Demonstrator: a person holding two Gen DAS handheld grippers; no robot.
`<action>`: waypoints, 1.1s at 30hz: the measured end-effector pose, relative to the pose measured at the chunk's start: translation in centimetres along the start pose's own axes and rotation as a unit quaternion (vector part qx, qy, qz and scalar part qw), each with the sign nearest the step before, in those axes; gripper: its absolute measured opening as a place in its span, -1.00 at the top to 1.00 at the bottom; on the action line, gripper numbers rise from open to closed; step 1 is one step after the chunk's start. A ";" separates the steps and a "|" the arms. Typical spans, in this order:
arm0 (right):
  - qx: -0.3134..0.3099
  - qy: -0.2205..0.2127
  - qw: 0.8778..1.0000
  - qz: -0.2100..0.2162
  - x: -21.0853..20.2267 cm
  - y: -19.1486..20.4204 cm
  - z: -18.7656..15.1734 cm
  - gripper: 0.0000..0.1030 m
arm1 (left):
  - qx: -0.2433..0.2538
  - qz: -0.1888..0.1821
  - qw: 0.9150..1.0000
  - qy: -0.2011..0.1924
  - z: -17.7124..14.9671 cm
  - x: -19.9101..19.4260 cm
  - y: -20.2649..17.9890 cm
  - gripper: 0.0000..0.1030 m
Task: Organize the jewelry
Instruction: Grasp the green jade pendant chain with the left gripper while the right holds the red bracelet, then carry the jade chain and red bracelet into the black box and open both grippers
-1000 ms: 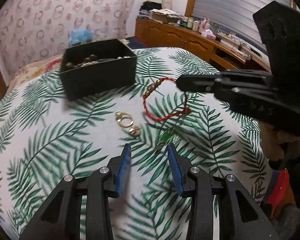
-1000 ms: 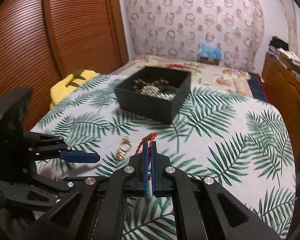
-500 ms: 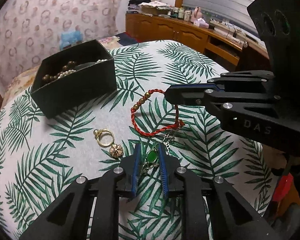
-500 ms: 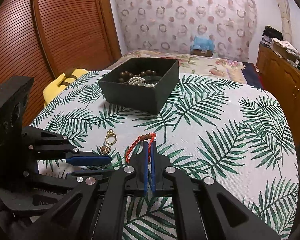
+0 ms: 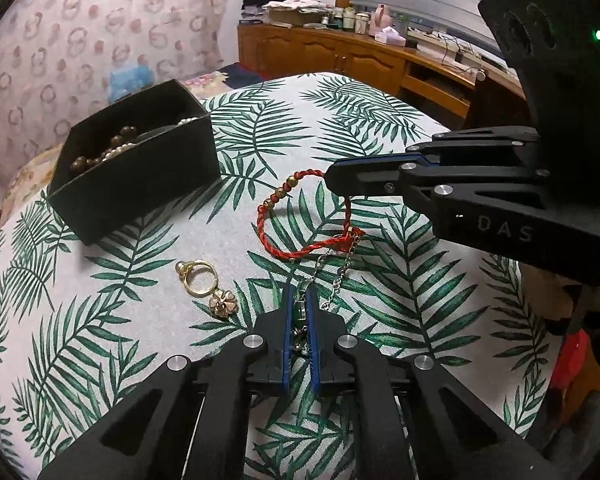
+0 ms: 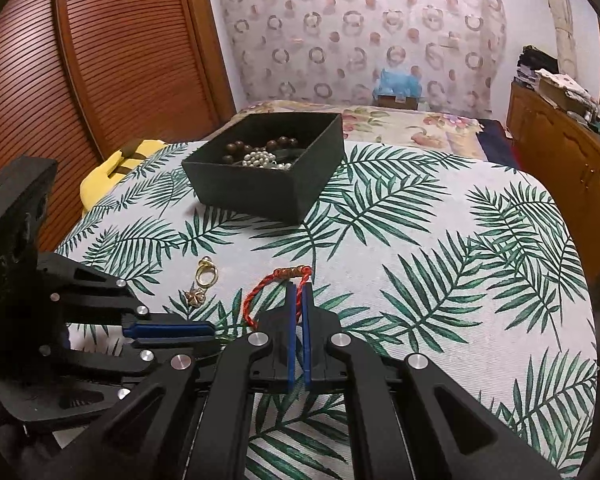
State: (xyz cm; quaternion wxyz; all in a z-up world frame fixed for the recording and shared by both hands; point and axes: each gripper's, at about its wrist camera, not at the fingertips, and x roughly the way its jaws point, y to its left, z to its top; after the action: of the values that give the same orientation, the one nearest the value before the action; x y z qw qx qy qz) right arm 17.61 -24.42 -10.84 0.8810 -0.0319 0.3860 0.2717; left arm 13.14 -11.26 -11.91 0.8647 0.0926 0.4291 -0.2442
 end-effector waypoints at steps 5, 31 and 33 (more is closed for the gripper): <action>-0.002 0.007 1.000 -0.010 0.3 -0.3 -0.4 0.94 | -0.017 -0.003 0.999 -0.030 -0.2 -2.0 0.3 0.90; -0.007 0.001 0.999 -0.035 0.1 -0.5 -0.4 0.94 | -0.059 0.007 0.994 -0.097 -0.4 -8.5 3.5 0.90; -0.010 -0.004 0.999 -0.031 -0.2 -0.3 -0.1 0.94 | -0.061 0.011 0.993 -0.102 -0.3 -9.0 3.8 0.90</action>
State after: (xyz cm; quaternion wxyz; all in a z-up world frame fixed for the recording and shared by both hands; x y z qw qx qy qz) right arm 17.53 -24.81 -10.82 0.8903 -0.0515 0.3785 0.2480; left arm 10.29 -4.78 -5.23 0.9105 0.0191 0.3519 -0.2163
